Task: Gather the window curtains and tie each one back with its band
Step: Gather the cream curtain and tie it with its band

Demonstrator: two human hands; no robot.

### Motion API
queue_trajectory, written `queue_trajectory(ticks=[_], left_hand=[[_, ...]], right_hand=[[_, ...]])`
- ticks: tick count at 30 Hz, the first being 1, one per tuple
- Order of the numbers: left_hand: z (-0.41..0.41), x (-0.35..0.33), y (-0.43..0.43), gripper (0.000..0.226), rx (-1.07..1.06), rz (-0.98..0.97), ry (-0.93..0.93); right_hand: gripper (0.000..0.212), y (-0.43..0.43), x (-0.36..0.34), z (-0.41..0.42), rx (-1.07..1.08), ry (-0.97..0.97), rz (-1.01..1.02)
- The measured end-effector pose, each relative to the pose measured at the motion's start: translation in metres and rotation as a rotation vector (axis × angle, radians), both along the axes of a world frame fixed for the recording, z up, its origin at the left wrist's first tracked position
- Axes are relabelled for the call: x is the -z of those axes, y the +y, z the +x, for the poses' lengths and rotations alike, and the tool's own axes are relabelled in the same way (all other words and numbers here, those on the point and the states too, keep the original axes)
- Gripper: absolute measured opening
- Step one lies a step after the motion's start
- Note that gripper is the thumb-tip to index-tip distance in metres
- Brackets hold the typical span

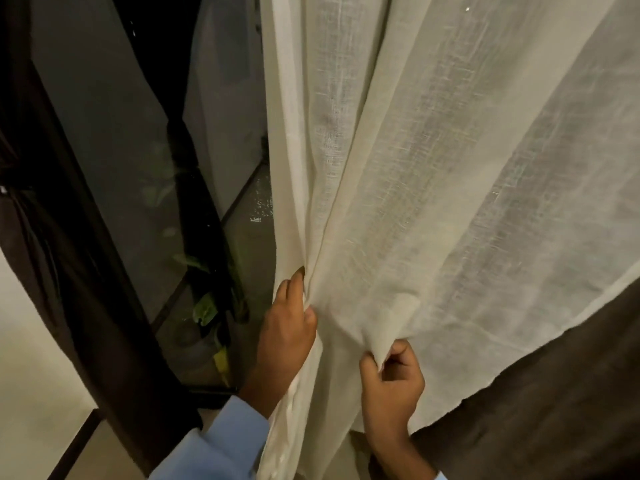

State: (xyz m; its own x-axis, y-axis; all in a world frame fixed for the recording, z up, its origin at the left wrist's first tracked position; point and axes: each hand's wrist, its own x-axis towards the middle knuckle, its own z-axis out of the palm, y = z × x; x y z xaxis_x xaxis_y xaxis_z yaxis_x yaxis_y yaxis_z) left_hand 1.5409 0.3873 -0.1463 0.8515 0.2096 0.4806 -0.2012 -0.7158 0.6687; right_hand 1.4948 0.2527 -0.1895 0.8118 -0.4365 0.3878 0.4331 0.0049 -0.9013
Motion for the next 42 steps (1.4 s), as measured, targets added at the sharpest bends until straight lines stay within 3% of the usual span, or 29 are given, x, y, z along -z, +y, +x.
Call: queue_trajectory(ticks=[6, 8, 11, 14, 17, 19, 24, 28, 33, 35, 38, 39, 42], left_hand=[[0.01, -0.005, -0.004, 0.052, 0.013, 0.05, 0.031], [0.009, -0.004, -0.001, 0.049, 0.034, 0.05, 0.044], [0.005, -0.004, 0.009, 0.042, 0.063, 0.031, 0.032], [0.001, -0.003, 0.02, 0.037, 0.06, 0.014, 0.04], [-0.004, -0.002, 0.028, 0.03, 0.067, 0.022, 0.039], [-0.009, -0.002, 0.031, 0.027, 0.071, 0.01, 0.023], [-0.012, -0.007, 0.042, 0.027, 0.066, -0.001, 0.011], [-0.014, -0.009, 0.054, 0.029, 0.064, 0.007, -0.009], [-0.022, -0.008, 0.065, 0.03, 0.066, -0.013, -0.014], [-0.024, -0.009, 0.068, 0.032, 0.061, -0.017, -0.012], [-0.028, -0.013, 0.072, 0.036, 0.061, -0.038, -0.026], [-0.029, -0.014, 0.074, 0.037, 0.056, -0.039, -0.033], [-0.028, -0.014, 0.08, 0.037, 0.025, -0.024, -0.039]], right_hand=[[0.027, 0.011, -0.002, 0.0, -0.224, 0.008, -0.148], [0.04, 0.009, 0.001, 0.009, -0.199, 0.06, -0.055], [0.051, -0.005, 0.013, 0.024, 0.01, 0.193, 0.054], [0.084, -0.025, 0.025, 0.039, 0.122, 0.38, -0.038], [0.126, -0.032, 0.027, 0.057, -0.047, 0.449, -0.095], [0.131, -0.03, 0.023, 0.075, -0.113, 0.447, -0.104], [0.101, -0.022, 0.02, 0.109, -0.106, 0.415, -0.096], [0.125, -0.021, 0.017, 0.126, 0.103, 0.437, -0.118], [0.128, -0.02, 0.007, 0.151, -0.241, 0.489, -0.088], [0.109, -0.014, 0.004, 0.159, -0.283, 0.466, -0.081], [0.044, -0.005, 0.001, 0.164, -0.22, 0.442, 0.02], [0.032, -0.003, 0.002, 0.161, -0.191, 0.428, 0.04], [0.031, 0.001, 0.005, 0.139, -0.088, 0.357, 0.085]])
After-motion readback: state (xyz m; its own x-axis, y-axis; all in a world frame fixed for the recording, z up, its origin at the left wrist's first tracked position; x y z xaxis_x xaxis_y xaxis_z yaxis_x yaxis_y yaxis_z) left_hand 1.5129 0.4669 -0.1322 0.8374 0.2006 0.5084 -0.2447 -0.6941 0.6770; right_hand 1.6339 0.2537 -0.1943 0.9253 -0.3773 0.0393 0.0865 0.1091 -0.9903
